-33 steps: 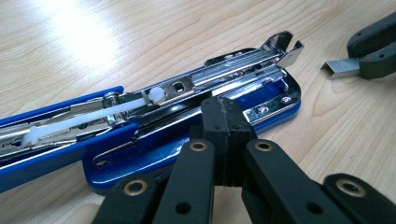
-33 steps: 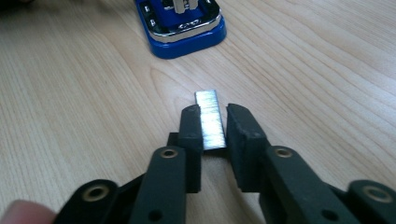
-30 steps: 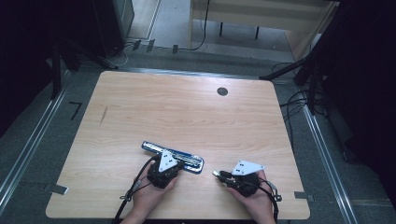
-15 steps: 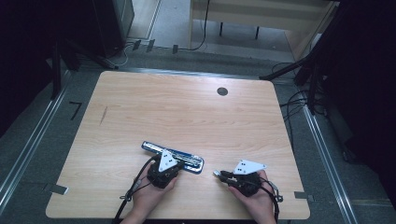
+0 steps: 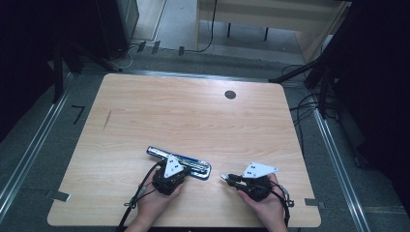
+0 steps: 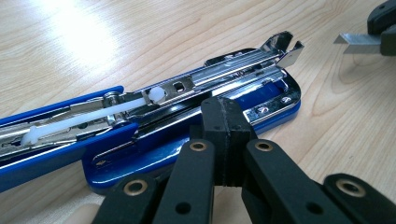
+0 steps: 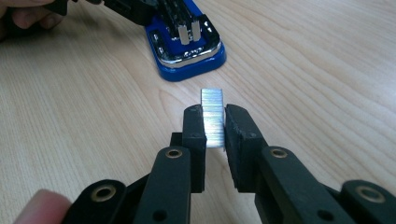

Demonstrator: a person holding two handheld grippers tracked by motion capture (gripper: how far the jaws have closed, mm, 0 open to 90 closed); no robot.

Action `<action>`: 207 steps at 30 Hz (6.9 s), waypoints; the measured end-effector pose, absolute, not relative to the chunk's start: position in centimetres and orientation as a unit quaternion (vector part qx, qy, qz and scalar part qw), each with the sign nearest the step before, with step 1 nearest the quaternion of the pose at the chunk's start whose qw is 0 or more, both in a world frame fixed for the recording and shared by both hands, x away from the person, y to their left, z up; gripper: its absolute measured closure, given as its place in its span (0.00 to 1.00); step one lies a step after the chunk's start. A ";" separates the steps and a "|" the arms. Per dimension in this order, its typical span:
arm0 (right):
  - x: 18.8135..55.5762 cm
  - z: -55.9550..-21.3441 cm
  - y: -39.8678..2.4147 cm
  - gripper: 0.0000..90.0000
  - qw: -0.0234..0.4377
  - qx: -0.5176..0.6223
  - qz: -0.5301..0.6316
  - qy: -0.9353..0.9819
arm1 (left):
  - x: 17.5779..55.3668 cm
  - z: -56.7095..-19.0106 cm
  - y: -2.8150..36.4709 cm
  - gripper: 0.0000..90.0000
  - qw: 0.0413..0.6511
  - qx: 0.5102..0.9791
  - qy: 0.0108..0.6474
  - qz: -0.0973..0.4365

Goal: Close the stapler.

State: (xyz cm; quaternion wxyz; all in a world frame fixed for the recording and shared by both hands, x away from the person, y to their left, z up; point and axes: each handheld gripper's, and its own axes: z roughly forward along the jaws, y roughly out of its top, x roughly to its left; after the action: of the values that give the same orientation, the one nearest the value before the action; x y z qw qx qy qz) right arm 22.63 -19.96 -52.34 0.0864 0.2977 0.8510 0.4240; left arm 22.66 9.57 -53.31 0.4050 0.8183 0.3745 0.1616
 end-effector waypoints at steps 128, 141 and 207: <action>28.9 -47.4 -10.2 0.89 0.049 0.202 0.369 0.906 | 22.7 -53.3 9.6 1.00 0.407 0.816 0.378 0.160; 28.7 -48.1 -9.9 0.89 0.037 0.206 0.341 0.917 | 22.7 -53.3 9.6 1.00 0.409 0.815 0.379 0.159; 29.5 -48.0 -9.1 0.88 0.032 0.183 0.310 0.933 | 22.7 -53.3 9.6 1.00 0.410 0.815 0.378 0.158</action>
State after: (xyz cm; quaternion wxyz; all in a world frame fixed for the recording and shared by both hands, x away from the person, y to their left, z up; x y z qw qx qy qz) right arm 29.48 -9.08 -48.05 0.0322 0.1825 0.9327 0.3095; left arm 22.75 9.60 -53.34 0.4098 0.8148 0.3783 0.1584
